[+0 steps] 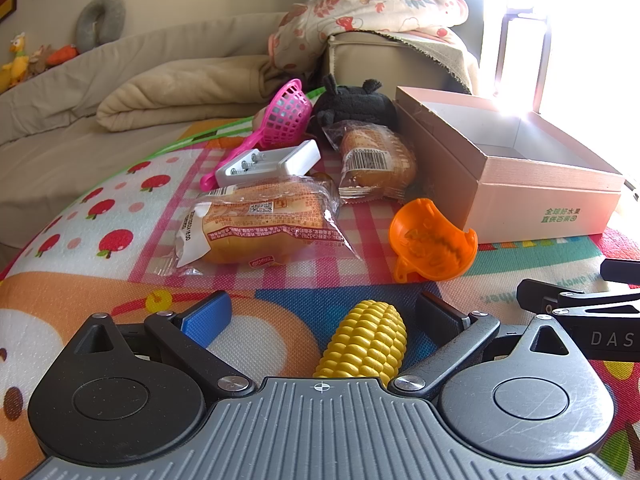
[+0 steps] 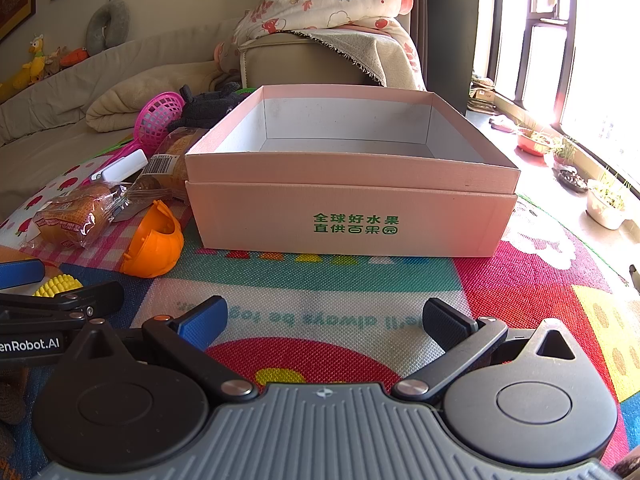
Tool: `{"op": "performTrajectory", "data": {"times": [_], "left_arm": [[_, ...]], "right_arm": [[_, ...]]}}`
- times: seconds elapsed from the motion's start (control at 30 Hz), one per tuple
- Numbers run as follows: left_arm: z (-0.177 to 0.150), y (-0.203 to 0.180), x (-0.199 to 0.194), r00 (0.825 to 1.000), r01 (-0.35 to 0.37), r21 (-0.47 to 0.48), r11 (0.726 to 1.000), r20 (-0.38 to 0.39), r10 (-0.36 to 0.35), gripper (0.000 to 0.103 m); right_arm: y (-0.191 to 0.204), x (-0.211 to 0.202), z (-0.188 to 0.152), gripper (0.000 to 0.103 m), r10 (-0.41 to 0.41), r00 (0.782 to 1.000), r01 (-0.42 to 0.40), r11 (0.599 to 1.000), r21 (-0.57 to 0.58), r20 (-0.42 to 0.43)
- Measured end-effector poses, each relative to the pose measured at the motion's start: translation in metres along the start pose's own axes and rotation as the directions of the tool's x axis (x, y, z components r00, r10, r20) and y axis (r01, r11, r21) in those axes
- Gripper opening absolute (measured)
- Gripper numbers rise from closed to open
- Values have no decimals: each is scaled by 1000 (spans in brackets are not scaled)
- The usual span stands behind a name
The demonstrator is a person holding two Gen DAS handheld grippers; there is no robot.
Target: Organize objects
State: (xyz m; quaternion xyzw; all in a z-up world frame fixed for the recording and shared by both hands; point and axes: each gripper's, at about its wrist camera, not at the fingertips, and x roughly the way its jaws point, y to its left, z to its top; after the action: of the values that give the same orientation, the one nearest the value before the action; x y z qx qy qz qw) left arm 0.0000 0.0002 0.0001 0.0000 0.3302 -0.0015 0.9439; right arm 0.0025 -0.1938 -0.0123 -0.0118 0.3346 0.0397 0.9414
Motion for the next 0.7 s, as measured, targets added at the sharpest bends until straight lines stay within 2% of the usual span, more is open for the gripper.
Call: {"op": "performTrajectory", "data": {"times": [0.7], "left_arm": [[0,0,0,1000,0,1,1000,0,0,102]], "right_arm": [[1,1,0,103,-4,1000,4,1000,-6,-2]]}}
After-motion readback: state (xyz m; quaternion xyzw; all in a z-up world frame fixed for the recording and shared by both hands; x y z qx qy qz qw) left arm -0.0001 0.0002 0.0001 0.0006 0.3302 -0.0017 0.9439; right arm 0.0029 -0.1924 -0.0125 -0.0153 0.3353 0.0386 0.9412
